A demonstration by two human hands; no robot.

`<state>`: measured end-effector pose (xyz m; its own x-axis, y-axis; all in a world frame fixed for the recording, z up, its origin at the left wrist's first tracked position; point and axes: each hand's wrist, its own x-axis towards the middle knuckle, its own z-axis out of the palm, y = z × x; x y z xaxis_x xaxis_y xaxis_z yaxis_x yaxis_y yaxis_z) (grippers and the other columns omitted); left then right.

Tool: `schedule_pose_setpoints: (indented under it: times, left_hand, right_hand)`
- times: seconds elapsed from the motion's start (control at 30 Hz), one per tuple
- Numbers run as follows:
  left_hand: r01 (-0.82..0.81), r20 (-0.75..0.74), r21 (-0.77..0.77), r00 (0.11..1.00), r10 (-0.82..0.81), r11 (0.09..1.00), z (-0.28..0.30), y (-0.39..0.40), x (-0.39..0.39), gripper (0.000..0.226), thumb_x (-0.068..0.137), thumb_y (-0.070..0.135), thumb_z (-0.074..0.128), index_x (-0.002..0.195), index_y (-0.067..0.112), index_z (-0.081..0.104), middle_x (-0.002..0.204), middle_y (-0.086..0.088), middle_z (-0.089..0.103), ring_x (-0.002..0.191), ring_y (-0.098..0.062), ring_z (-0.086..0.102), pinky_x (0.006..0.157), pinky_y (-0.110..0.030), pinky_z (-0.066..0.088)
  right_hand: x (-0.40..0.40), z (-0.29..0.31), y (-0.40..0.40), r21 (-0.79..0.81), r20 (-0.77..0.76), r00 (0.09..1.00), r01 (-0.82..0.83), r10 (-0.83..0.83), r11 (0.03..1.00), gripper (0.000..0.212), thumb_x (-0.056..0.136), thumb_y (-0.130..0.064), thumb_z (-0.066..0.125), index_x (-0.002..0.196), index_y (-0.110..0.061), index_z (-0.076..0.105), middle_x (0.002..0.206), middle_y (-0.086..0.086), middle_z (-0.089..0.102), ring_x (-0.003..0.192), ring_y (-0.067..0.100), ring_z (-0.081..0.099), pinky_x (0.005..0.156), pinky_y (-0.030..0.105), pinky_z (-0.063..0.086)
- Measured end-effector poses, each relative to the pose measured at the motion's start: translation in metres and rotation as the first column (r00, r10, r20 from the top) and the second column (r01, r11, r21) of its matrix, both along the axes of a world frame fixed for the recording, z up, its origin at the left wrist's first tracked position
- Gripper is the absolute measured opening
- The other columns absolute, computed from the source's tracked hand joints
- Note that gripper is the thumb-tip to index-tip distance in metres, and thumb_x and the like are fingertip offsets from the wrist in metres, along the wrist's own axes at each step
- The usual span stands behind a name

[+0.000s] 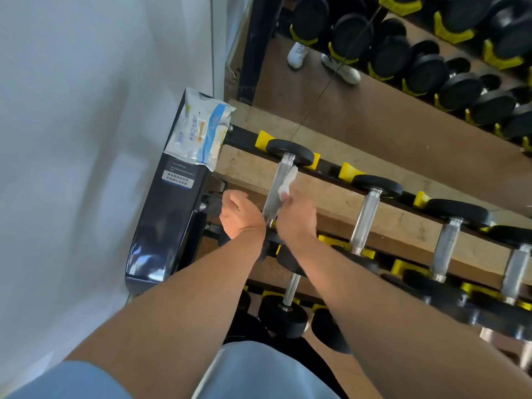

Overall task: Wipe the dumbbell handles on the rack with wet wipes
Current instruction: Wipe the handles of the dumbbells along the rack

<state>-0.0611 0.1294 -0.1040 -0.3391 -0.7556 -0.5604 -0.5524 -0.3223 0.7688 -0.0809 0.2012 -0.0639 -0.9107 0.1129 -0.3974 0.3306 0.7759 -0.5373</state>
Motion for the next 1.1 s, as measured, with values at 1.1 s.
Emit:
schedule_pose_setpoints:
  times: [1.1]
  left_hand:
    - [0.462,-0.208,0.129,0.878,-0.432,0.877,0.086,0.264,0.105,0.017,0.085,0.042,0.074,0.083,0.025,0.076,0.080,0.005,0.068,0.073,-0.013,0.053,0.072,-0.032,0.044]
  right_hand:
    - [0.069,0.064,0.342,-0.756,0.608,0.776,0.501,0.169,0.421,0.044,0.091,-0.037,0.068,0.125,-0.011,0.060,0.121,0.016,0.067,0.113,0.031,0.066,0.099,0.049,0.053]
